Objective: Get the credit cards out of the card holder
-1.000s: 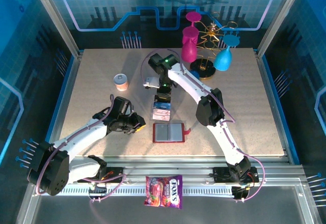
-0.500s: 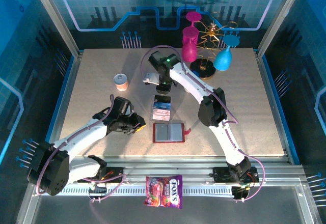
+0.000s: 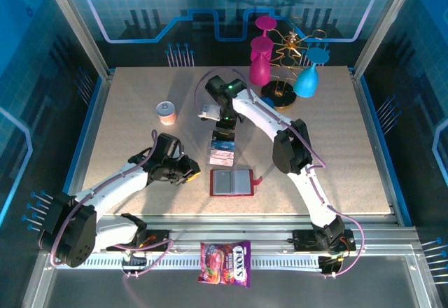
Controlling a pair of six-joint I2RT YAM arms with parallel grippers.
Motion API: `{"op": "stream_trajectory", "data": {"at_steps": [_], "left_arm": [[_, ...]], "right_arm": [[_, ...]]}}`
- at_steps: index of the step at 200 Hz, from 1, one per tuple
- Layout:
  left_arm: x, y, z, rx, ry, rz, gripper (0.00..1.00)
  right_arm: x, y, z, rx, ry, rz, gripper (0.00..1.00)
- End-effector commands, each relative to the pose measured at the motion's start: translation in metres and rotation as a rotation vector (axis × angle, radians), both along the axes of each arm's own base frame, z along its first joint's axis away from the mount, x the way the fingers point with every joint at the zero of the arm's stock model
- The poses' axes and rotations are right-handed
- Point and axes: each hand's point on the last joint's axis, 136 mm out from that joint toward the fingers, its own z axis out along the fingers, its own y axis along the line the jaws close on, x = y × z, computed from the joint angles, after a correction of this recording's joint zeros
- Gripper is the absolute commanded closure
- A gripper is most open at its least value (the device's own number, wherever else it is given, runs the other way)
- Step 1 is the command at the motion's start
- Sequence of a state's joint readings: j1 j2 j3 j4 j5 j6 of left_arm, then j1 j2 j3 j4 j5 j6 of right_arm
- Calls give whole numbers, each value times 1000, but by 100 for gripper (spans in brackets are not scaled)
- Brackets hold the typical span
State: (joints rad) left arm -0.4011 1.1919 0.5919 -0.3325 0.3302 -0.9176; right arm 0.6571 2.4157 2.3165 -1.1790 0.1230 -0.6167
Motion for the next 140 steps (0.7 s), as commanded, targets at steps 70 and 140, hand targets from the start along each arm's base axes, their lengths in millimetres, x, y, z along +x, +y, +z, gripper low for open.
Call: {"op": "stream_trajectory", "data": {"at_steps": [70, 140], "left_arm": [[-1, -2, -1, -31, 17, 2, 79], [5, -15, -5, -58, 25, -25, 79]], "right_arm": [[0, -1, 49, 60, -90, -44, 70], [-26, 3, 78, 137, -122, -102, 70]]}}
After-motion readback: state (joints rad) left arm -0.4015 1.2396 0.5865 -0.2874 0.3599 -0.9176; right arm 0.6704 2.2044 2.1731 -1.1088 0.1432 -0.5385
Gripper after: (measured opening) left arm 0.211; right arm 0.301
